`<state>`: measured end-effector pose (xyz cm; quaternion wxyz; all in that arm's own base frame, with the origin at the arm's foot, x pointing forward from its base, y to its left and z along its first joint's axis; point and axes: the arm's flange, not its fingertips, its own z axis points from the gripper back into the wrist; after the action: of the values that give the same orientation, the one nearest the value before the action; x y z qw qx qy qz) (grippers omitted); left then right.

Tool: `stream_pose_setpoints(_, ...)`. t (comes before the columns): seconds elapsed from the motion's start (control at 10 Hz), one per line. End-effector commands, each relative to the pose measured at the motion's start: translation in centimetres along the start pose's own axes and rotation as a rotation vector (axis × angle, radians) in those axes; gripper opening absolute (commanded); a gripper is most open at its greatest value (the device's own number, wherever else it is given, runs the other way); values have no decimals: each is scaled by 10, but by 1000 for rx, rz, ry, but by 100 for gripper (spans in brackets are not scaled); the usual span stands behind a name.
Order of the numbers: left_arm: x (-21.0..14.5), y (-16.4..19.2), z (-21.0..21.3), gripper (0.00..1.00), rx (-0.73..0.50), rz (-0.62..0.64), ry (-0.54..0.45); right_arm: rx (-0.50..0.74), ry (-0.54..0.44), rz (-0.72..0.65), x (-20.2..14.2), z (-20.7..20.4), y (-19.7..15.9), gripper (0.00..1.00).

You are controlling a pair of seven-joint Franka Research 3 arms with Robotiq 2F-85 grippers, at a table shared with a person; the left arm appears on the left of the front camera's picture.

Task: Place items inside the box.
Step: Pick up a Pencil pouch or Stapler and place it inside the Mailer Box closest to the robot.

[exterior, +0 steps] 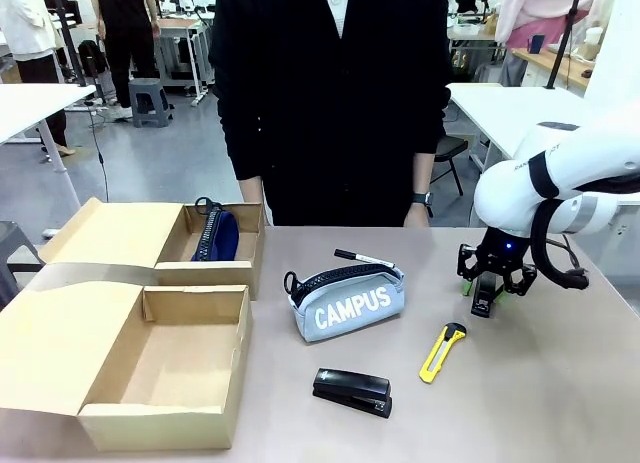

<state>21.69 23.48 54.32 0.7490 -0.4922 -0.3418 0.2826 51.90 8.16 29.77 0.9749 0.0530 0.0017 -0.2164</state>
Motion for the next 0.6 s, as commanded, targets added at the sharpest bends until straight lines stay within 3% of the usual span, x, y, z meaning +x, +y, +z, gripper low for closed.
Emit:
stream_pose_setpoints(0.0,0,-2,-1,100,-19,-19,-6,-47,3,0,0,-4,1,17)
stream_pose_setpoints(0.2,0,-2,-1,100,-19,-19,-6,-42,8,-4,1,-4,-1,0)
stream_pose_setpoints(0.5,0,-2,-1,100,-19,-19,-6,-10,38,-27,4,8,-11,0)
